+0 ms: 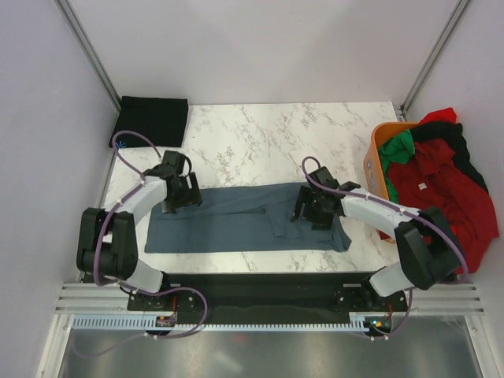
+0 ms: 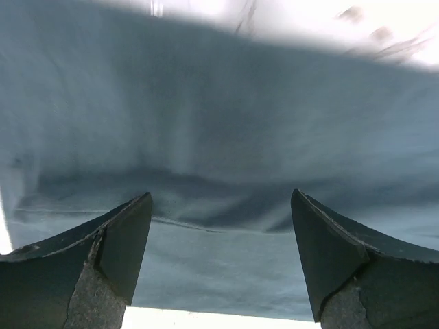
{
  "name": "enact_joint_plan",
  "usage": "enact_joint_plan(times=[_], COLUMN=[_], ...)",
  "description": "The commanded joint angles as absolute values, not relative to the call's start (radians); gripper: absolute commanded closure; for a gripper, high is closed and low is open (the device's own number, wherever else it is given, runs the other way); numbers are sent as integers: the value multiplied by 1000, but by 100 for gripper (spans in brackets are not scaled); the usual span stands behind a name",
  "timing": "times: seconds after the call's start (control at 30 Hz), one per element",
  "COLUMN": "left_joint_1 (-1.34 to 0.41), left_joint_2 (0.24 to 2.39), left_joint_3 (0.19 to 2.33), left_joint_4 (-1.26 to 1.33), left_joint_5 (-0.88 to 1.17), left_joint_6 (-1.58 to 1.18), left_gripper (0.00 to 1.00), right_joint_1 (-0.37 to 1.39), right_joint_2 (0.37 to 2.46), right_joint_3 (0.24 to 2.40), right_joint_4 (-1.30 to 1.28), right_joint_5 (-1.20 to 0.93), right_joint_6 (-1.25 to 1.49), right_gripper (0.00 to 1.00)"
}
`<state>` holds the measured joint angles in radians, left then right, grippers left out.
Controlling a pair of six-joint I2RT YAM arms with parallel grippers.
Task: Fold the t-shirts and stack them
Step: Fold the tshirt
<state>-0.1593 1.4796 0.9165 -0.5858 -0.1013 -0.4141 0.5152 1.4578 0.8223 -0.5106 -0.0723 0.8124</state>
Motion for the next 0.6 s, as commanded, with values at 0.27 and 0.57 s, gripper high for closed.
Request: enact_joint_plan(times=[0.27,0.57], left_joint_1=[-173,-304], left_joint_2=[1577,1603], left_joint_3=[874,816], left_joint_4=[-621,-565], left_joint_5=[-31,262], left_joint_6=[-541,-664], left_gripper=[11,18], right_joint_1=[307,307], right_joint_2=[1848,2436], right_joint_3=[1078,2052], right_joint_4=[-501,-860], right_joint_5=[-77,-6], right_joint_6=[760,661], right_gripper=[19,19])
